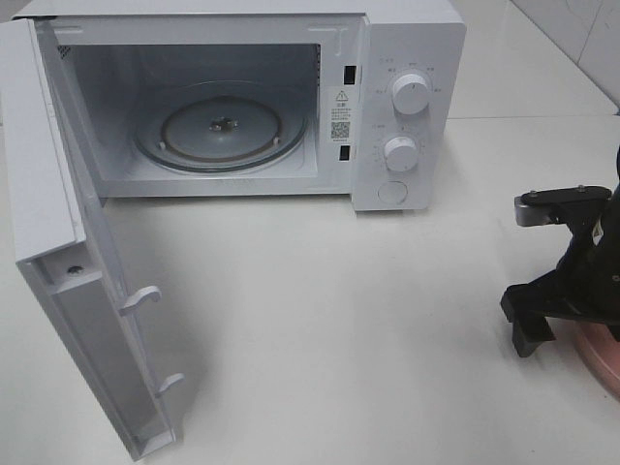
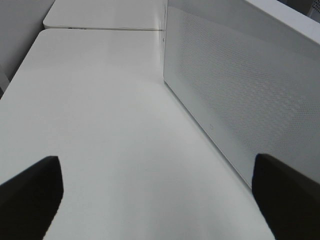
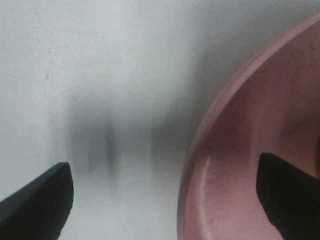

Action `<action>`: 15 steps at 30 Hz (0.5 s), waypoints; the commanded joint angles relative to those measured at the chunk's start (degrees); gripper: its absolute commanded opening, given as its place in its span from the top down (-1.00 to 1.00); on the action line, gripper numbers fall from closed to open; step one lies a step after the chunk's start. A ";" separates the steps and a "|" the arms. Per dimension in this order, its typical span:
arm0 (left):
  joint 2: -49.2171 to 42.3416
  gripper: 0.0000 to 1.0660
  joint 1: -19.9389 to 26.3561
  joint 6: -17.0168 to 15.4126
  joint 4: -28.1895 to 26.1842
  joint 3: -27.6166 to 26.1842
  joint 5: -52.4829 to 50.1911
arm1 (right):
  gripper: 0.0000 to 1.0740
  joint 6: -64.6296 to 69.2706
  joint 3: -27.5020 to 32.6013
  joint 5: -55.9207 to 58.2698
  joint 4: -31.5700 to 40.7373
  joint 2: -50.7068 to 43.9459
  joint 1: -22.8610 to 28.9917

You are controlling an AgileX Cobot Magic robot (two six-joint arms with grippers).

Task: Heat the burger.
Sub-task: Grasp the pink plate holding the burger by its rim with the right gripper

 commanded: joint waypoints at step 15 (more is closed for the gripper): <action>-1.09 -0.83 -0.11 -0.40 -0.11 0.23 -0.57 | -0.09 -0.69 -0.06 -0.17 -0.97 3.21 -0.46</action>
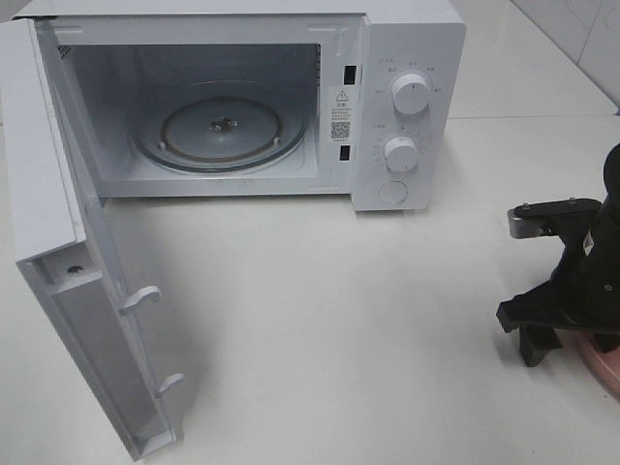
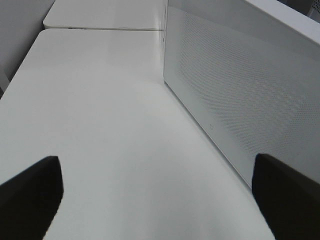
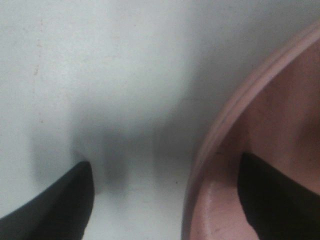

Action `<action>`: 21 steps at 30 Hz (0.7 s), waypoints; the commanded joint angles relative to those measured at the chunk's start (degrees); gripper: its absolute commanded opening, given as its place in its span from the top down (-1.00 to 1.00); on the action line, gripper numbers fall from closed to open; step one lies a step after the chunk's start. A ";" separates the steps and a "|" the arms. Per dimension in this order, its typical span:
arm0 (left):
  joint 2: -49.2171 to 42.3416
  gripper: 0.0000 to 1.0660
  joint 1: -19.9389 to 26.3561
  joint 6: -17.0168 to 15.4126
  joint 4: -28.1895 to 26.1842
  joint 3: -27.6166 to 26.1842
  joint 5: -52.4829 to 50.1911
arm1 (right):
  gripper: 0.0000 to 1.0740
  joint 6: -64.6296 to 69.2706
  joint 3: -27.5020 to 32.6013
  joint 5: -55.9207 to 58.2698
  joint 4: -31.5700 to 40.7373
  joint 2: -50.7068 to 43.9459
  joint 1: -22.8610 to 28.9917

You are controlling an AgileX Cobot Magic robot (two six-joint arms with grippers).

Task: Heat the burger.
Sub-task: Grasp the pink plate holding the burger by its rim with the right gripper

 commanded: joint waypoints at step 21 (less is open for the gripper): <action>-1.09 -0.83 -0.11 -0.40 -0.11 0.23 -0.57 | 1.00 6.93 -0.06 3.15 -8.14 0.23 0.00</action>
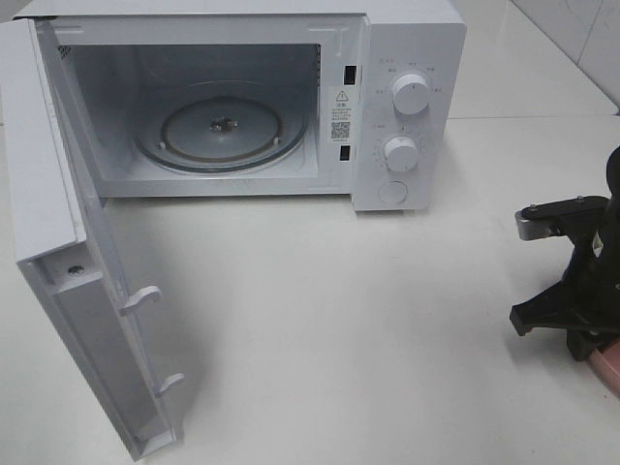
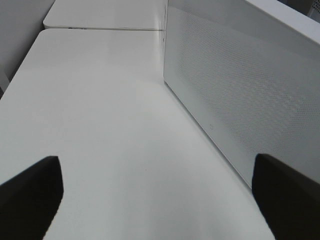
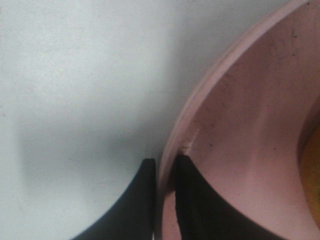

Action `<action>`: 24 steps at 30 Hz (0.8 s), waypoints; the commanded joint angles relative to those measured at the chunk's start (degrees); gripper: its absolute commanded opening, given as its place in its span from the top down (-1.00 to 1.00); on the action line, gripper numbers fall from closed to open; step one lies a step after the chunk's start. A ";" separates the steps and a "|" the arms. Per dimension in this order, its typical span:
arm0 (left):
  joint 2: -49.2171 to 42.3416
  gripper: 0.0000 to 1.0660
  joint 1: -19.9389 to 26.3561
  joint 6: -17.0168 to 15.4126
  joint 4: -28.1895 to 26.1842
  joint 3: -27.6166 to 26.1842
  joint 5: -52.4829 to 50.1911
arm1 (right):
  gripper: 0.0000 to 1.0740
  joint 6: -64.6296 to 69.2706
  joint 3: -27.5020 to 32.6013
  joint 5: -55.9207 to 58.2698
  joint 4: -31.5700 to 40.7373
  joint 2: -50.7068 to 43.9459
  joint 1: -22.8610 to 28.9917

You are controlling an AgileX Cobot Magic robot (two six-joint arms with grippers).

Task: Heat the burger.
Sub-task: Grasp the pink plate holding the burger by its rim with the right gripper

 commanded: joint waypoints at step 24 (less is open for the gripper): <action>-1.09 -0.83 -0.11 -0.40 -0.11 0.23 -0.57 | 1.00 21.14 0.06 14.44 -18.96 -2.58 12.43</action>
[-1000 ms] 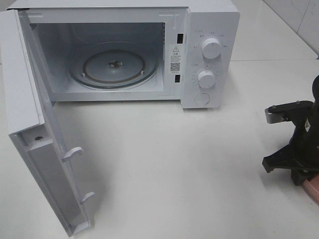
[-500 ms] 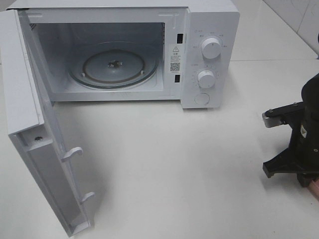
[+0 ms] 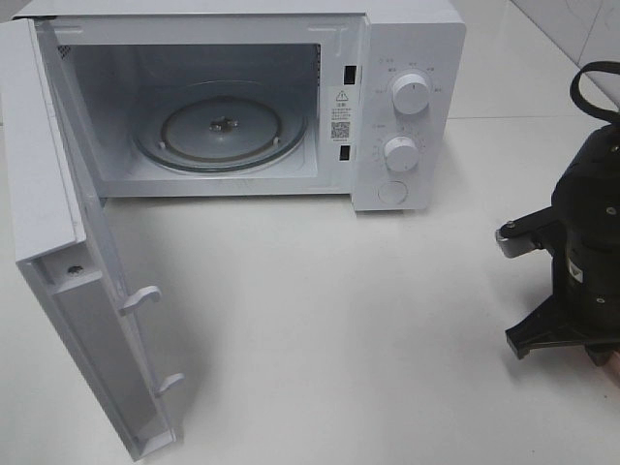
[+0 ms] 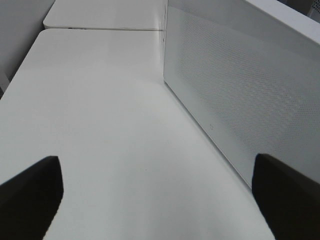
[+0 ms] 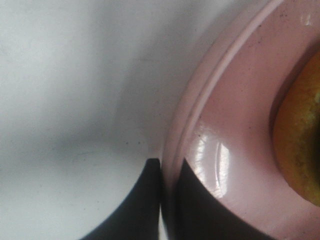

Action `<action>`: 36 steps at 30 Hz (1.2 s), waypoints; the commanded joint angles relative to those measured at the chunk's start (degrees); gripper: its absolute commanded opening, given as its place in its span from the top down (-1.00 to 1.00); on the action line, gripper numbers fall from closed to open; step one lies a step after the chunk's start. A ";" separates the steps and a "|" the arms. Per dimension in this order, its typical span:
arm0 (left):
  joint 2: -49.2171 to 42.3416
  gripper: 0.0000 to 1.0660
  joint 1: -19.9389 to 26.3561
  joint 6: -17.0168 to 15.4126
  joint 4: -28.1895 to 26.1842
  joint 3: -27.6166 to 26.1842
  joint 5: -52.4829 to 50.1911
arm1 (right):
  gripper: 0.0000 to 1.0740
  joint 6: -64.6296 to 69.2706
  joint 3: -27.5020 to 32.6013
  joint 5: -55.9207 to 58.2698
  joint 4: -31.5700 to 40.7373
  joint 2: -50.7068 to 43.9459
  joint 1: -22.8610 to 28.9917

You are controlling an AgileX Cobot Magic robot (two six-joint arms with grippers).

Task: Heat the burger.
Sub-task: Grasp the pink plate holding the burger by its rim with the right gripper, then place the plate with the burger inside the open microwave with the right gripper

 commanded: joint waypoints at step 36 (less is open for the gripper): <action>-1.09 -0.83 -0.11 -0.40 -0.11 0.23 -0.57 | 1.00 0.92 0.11 16.16 -2.69 -11.57 24.41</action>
